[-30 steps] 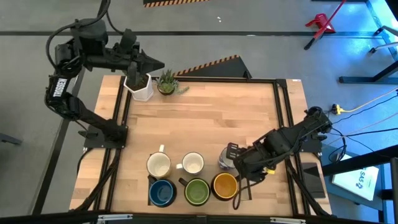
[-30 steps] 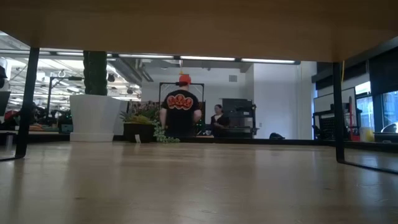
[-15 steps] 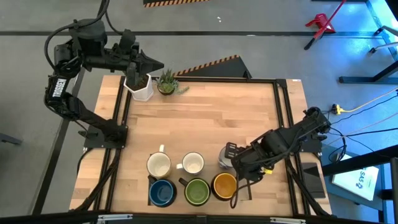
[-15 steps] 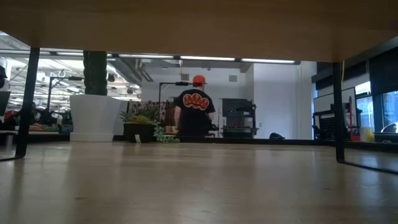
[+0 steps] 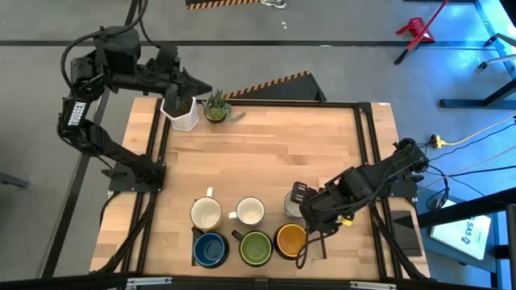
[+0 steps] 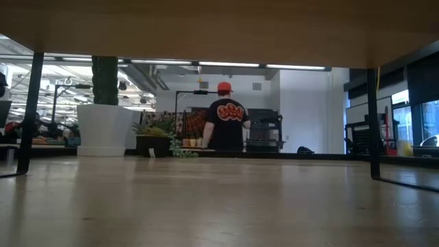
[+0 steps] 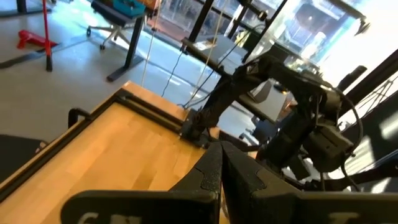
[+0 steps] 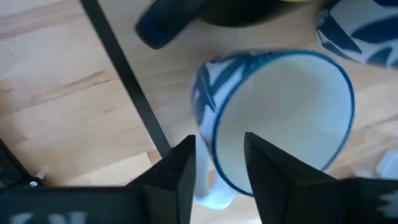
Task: Place coffee mugs
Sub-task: Return to Home Position
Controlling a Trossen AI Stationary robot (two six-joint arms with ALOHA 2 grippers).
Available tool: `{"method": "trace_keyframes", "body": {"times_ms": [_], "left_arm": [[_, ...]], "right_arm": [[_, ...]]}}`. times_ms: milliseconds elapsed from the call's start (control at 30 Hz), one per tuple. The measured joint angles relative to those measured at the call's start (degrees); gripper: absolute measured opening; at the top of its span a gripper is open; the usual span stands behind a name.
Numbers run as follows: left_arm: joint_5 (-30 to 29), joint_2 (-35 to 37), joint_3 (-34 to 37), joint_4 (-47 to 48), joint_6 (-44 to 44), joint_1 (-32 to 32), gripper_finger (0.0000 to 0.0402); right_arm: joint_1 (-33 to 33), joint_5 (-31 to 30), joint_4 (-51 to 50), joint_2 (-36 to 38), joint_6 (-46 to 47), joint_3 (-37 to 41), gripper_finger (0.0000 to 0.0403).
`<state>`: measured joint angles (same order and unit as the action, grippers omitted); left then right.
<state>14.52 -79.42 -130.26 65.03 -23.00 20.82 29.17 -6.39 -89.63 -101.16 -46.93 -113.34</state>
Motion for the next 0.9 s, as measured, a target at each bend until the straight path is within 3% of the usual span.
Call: {"method": "trace_keyframes", "body": {"times_ms": [267, 400, 467, 533, 733, 900], "left_arm": [[1.97, 0.64, 0.0, -0.6, 1.28, -0.28, 0.0], [9.59, 2.3, 0.02, -1.31, 9.4, -2.5, 0.0], [10.19, 4.09, 0.01, -0.89, 12.99, -4.94, 0.0], [9.55, 5.8, 0.0, -0.54, 15.84, -7.84, 0.0], [1.68, 12.13, 4.35, -0.86, 23.27, -13.57, 0.0], [1.17, 18.99, 16.14, -0.67, 25.04, -14.9, 0.0]], "right_arm": [[0.0, -3.39, -0.39, 0.11, 5.96, -9.08, 0.0154], [0.07, -14.58, -0.34, 2.12, 9.31, -17.19, 0.0155], [0.04, -21.09, -0.22, 4.68, 10.72, -20.63, 0.0151], [0.0, -23.31, 0.15, 9.11, 9.9, -21.71, 0.0148], [-0.04, -24.13, 6.35, 28.83, 9.6, -14.2, 0.0148], [0.0, -24.97, 18.51, 45.84, 9.11, 0.86, 0.0148]]}}
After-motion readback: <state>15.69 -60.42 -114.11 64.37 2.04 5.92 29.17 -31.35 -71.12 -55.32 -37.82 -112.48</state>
